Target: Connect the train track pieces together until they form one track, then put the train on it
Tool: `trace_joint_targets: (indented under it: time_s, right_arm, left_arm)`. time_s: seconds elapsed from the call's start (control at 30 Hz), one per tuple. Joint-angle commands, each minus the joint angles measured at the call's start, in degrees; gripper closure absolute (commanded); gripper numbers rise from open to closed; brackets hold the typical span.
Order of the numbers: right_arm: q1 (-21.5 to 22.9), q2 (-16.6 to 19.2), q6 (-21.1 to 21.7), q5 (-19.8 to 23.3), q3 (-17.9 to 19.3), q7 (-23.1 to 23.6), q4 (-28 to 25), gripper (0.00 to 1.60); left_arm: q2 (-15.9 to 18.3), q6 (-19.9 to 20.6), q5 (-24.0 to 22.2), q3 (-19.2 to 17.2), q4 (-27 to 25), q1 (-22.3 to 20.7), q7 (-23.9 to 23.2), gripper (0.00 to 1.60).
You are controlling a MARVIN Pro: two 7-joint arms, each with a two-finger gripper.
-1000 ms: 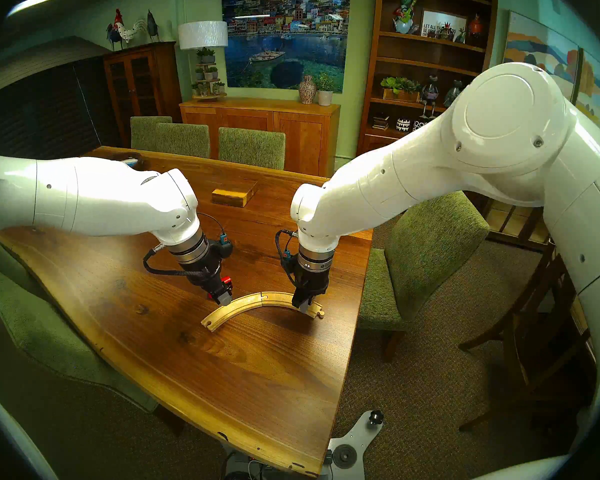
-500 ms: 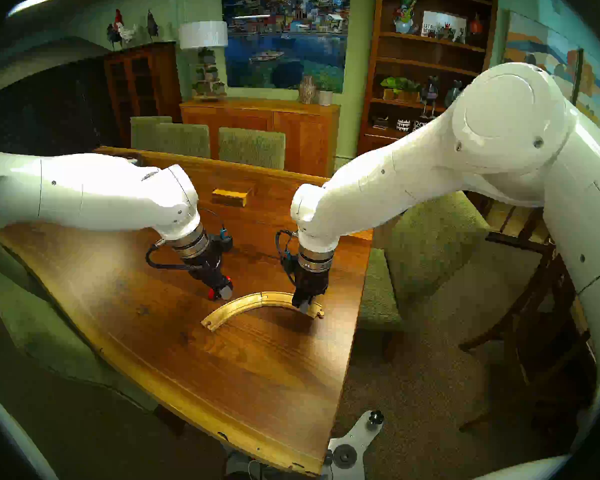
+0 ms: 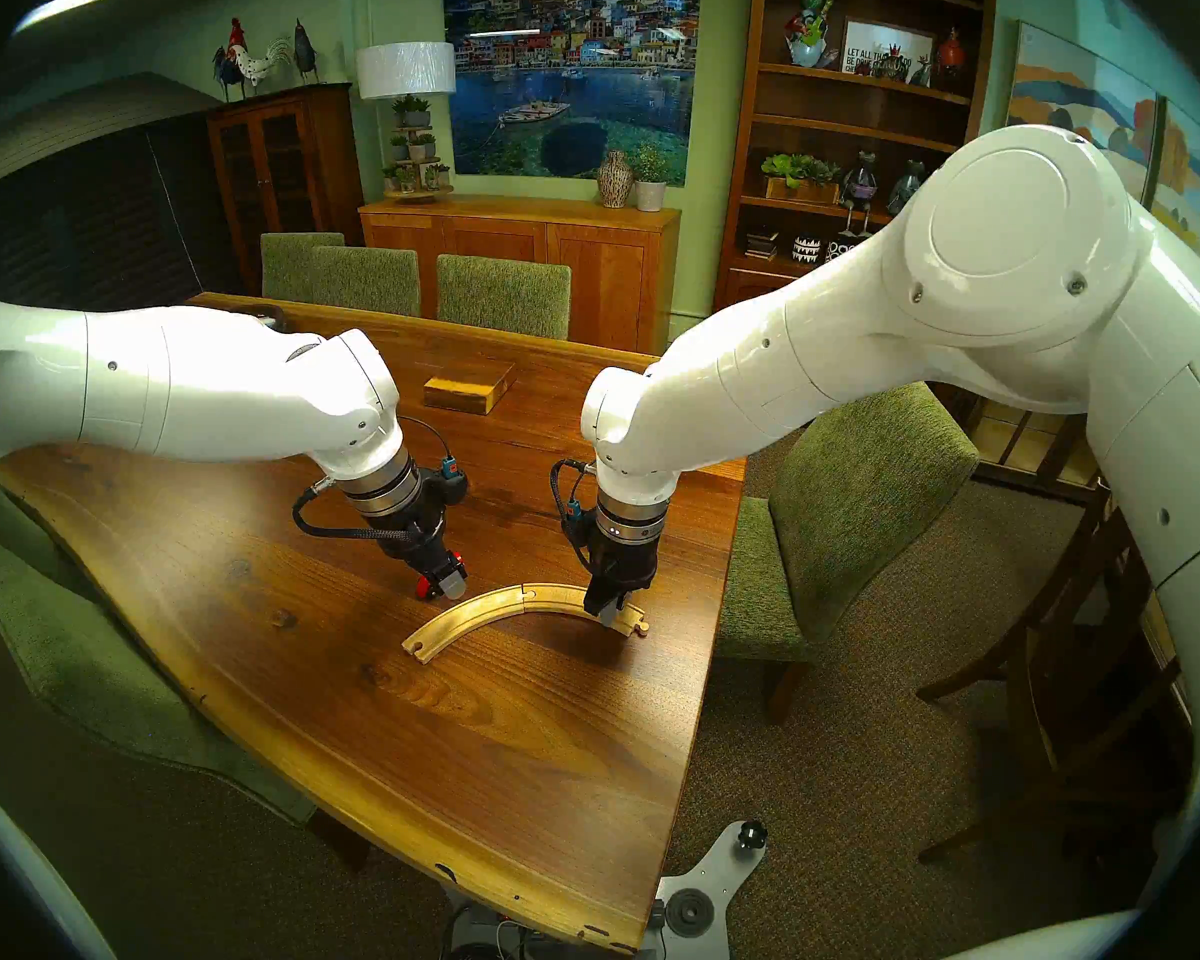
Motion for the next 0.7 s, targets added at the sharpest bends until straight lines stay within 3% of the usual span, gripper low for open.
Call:
trace_joint_targets:
  time_s: [0.0,0.07,0.1,0.17,0.2,0.23,0.67]
  right_arm:
    - [0.7,0.1,0.1,0.1,0.1,-0.2,0.4,0.63]
    - [0.8,0.2,0.1,0.2,0.2,-0.3,0.3,0.56]
    - [1.0,0.3,-0.1,0.1,0.2,-0.3,0.0,0.26]
    - [1.1,0.3,-0.1,0.1,0.2,-0.3,-0.1,0.21]
    - [1.2,0.4,-0.2,0.0,0.2,-0.3,-0.2,0.05]
    - [1.3,0.4,-0.2,0.0,0.2,-0.3,-0.3,0.01]
    - [2.6,1.1,-0.7,0.0,0.3,-0.7,-1.8,0.0]
  left_arm:
    - [0.0,0.1,-0.1,-1.2,0.3,-1.8,0.1,0.0]
    - [0.0,0.1,-0.1,-1.2,0.3,-1.8,0.1,0.0]
    - [0.0,0.1,-0.1,-1.2,0.3,-1.8,0.1,0.0]
    - [0.0,0.1,-0.1,-1.2,0.3,-1.8,0.1,0.0]
    - [0.0,0.1,-0.1,-1.2,0.3,-1.8,0.1,0.0]
    - [0.0,0.1,-0.1,-1.2,0.3,-1.8,0.0,0.0]
    - [0.0,0.1,-0.1,-1.2,0.3,-1.8,0.0,0.0]
